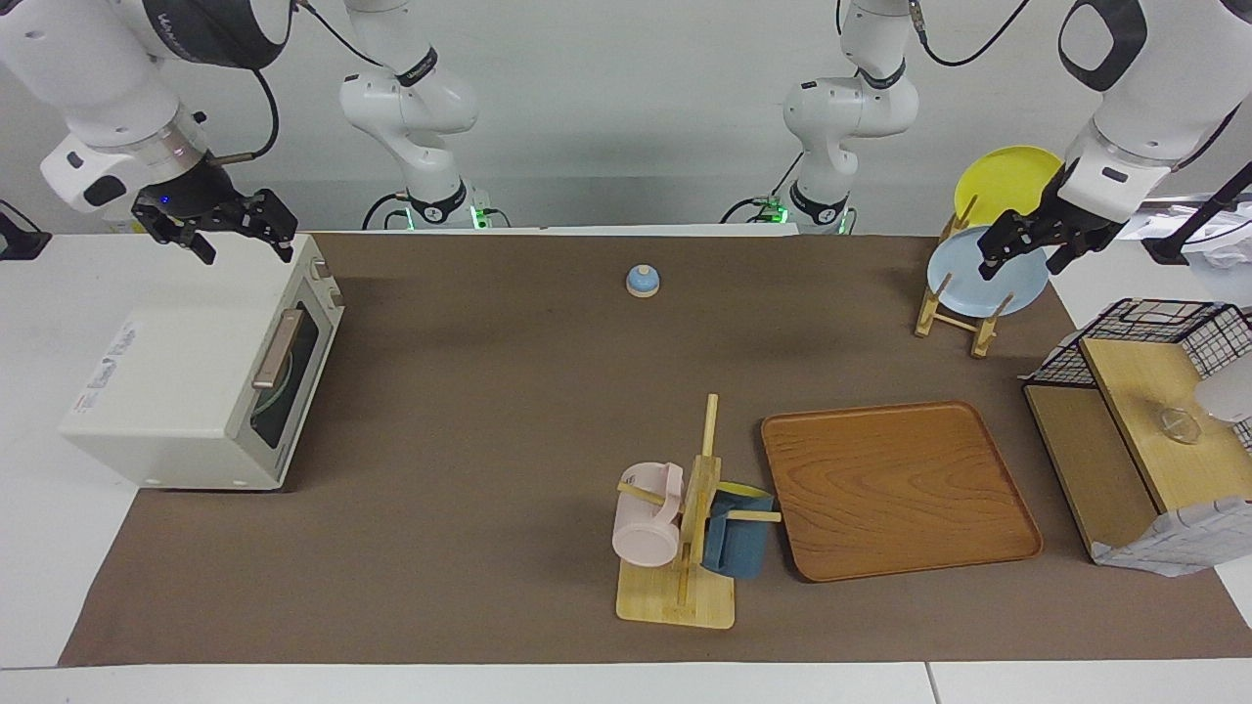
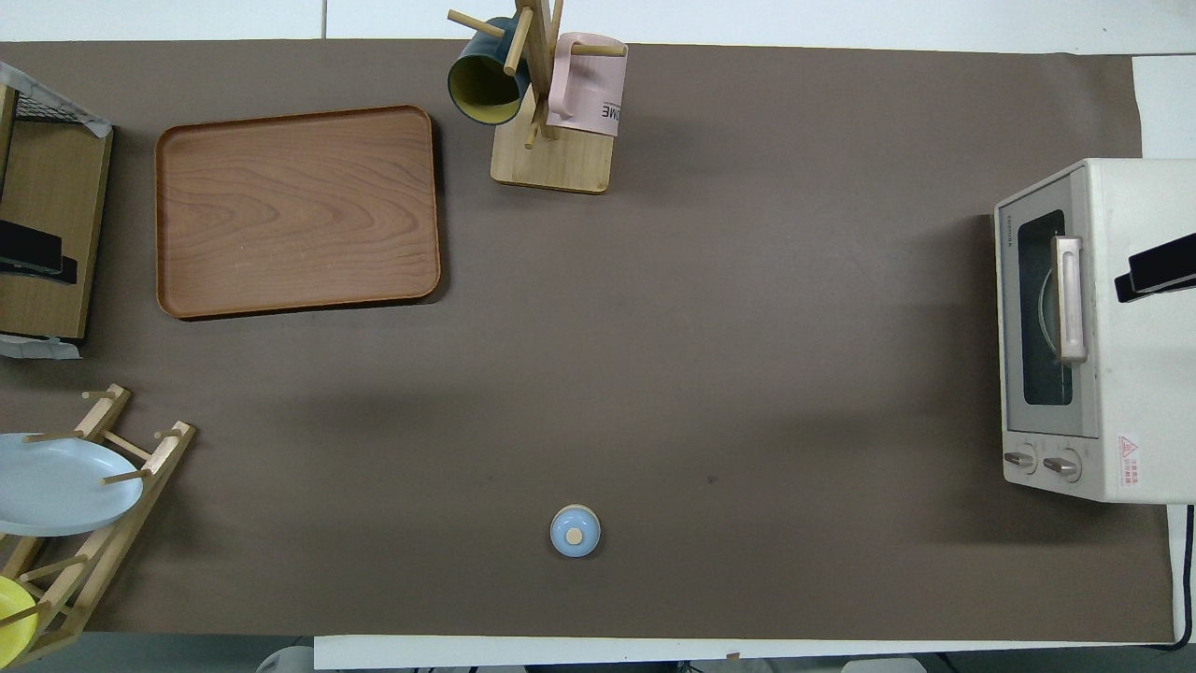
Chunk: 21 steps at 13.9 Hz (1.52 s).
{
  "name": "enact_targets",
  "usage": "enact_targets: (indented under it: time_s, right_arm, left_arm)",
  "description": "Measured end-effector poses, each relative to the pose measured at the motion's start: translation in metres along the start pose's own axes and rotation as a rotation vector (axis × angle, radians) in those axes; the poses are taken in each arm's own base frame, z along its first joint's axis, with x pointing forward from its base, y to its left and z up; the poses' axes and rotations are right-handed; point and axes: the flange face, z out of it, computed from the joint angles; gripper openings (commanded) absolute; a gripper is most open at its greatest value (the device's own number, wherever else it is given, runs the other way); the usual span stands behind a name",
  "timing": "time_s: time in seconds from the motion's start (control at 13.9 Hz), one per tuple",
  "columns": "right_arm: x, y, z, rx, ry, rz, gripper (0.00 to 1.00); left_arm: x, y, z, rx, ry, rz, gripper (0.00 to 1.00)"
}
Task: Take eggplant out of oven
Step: 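Reach the right gripper to the toaster oven door handle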
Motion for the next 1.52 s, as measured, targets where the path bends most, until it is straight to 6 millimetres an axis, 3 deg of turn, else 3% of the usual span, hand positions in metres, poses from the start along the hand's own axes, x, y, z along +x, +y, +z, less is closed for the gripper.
enact_targets:
  time_s: [0.36,0.43,0.51,0.65,0.79,0.94,1.15,1.3,1.52]
  right_arm:
    - [0.001,-0.008,-0.001,-0.002,0.005,-0.014,1.00]
    - [0.002,-0.009,-0.001,-0.003,0.009,-0.021,0.76]
    - [0.002,-0.010,0.000,-0.004,0.014,-0.035,0.40]
    - [0.005,-0.010,0.010,-0.006,0.040,-0.053,0.02]
    - [0.013,-0.013,0.037,-0.010,0.067,-0.058,0.00]
    - [0.019,-0.014,0.076,-0.031,0.053,-0.064,0.00]
    - [0.027,-0.004,0.126,-0.113,-0.001,-0.082,0.00]
    - [0.029,0.000,0.143,-0.175,-0.028,-0.103,0.00]
    - [0.029,-0.003,0.147,-0.201,-0.031,-0.121,0.00]
  left_arm:
    - [0.000,0.000,0.000,0.000,0.000,0.000,1.00]
    - [0.000,0.000,0.000,0.000,0.000,0.000,1.00]
    - [0.000,0.000,0.000,0.000,0.000,0.000,1.00]
    - [0.000,0.000,0.000,0.000,0.000,0.000,1.00]
    - [0.000,0.000,0.000,0.000,0.000,0.000,1.00]
    - [0.000,0.000,0.000,0.000,0.000,0.000,1.00]
    - [0.000,0.000,0.000,0.000,0.000,0.000,1.00]
    - [0.000,0.000,0.000,0.000,0.000,0.000,1.00]
    - [0.000,0.000,0.000,0.000,0.000,0.000,1.00]
